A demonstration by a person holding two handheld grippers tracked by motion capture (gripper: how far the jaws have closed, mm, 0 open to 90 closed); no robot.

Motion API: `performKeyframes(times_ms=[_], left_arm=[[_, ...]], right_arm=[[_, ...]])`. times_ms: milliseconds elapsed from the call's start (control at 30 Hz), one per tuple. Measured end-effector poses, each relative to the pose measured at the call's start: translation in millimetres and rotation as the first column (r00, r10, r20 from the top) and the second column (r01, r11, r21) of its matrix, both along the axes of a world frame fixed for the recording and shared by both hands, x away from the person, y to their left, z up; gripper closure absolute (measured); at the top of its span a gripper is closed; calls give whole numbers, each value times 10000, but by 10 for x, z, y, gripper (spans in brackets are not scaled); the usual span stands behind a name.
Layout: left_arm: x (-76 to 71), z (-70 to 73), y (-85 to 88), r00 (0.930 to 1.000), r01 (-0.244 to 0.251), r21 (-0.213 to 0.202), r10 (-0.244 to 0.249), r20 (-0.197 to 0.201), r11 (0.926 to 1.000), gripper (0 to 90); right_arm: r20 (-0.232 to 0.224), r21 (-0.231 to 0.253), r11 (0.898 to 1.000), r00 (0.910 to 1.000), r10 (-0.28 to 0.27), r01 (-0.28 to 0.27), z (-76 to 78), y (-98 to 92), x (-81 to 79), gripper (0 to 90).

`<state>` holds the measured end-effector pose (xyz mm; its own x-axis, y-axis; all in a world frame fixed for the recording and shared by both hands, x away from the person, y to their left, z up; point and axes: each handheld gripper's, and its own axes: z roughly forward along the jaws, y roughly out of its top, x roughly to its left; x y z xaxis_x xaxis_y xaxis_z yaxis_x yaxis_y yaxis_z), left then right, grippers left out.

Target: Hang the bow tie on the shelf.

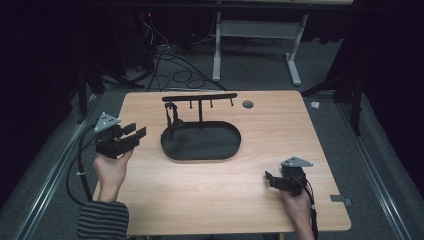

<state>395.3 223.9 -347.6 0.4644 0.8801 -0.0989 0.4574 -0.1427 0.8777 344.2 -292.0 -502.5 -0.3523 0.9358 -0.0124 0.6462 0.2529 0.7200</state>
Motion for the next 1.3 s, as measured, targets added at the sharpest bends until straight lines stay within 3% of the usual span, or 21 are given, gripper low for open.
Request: performKeyframes(times_ms=[567,1067,1300], left_arm=[[-189,-56,-7,10000,91,-63,-91,-5,9999,533],[-267,-272,-84,9993,248,-100,-251,-280,9996,519],[-299,-310,-118,9988,358,-118,-361,-332,9993,514]], right_arm=[[-20,8,10000,10000,32,-32,1,0,-1,275],[-21,1,10000,10000,15,-15,1,2,-2,275],[-20,4,10000,10000,16,-16,1,2,-2,276]])
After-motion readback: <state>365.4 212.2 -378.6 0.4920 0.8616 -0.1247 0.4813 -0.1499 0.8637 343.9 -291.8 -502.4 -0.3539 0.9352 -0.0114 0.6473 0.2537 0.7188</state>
